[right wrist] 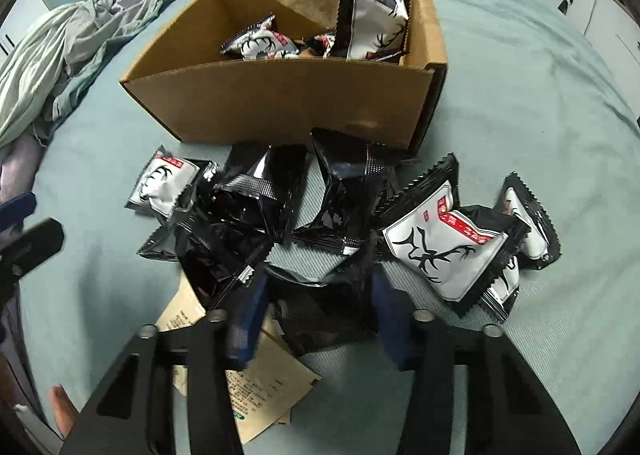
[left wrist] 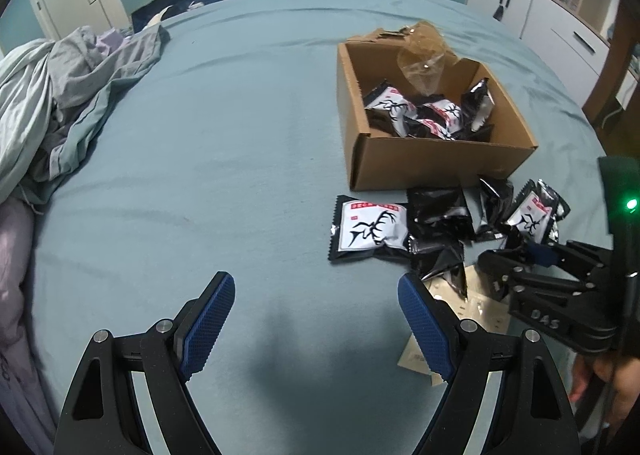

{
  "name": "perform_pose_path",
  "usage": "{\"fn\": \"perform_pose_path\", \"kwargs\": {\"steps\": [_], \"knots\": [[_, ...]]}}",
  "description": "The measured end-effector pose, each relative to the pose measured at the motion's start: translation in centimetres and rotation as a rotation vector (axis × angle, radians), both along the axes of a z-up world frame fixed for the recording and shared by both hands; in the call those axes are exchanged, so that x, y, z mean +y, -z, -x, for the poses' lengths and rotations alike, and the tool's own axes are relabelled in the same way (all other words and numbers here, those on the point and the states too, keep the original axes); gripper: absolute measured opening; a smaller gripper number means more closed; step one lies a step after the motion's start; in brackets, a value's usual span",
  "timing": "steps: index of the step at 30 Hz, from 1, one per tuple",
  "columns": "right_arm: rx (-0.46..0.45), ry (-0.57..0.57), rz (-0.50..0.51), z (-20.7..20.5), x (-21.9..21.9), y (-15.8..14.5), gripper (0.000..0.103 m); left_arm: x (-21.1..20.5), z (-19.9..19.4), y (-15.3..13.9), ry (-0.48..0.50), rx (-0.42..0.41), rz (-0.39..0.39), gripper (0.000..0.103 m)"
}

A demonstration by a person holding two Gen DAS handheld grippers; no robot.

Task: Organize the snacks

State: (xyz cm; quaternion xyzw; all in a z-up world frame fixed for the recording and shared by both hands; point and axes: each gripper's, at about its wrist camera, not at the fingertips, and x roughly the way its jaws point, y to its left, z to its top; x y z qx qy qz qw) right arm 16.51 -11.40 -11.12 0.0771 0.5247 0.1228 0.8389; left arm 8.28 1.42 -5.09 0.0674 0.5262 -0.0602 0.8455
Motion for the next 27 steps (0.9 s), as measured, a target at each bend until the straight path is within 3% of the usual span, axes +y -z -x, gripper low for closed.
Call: {"fn": "perform_pose_path", "kwargs": {"steps": [8, 15, 20, 23, 26, 27], "knots": [[-0.056, 0.076, -0.189, 3.1, -4.7, -5.3, 0.043, -1.2, 0.5, -0.8, 0.053, -0.072, 0.022, 0.085], [-0.149, 0.099, -0.27, 9.6, -8.2, -10.0, 0.043, -3.0, -1.6, 0.8, 0.11, -0.101, -0.02, 0.085], [-0.178, 0.101, -0.27, 11.3, -9.4, -10.6, 0.043, -3.7, -4.9, 3.4, 0.071, -0.032, 0.023, 0.085], [-0.155, 0.117, -0.269, 11.7, -11.0, -10.3, 0.043, -4.0, -6.1, 5.4, 0.06, 0.034, 0.058, 0.084], [-0.124, 0.129, -0.268, 10.8, -11.4, -9.1, 0.043, -3.8, -6.9, 7.0, 0.041, 0.077, 0.083, 0.076], [-0.109, 0.132, -0.263, 10.4, -11.4, -8.6, 0.043, -3.7, -7.0, 7.1, 0.044, 0.061, 0.086, 0.076]]}}
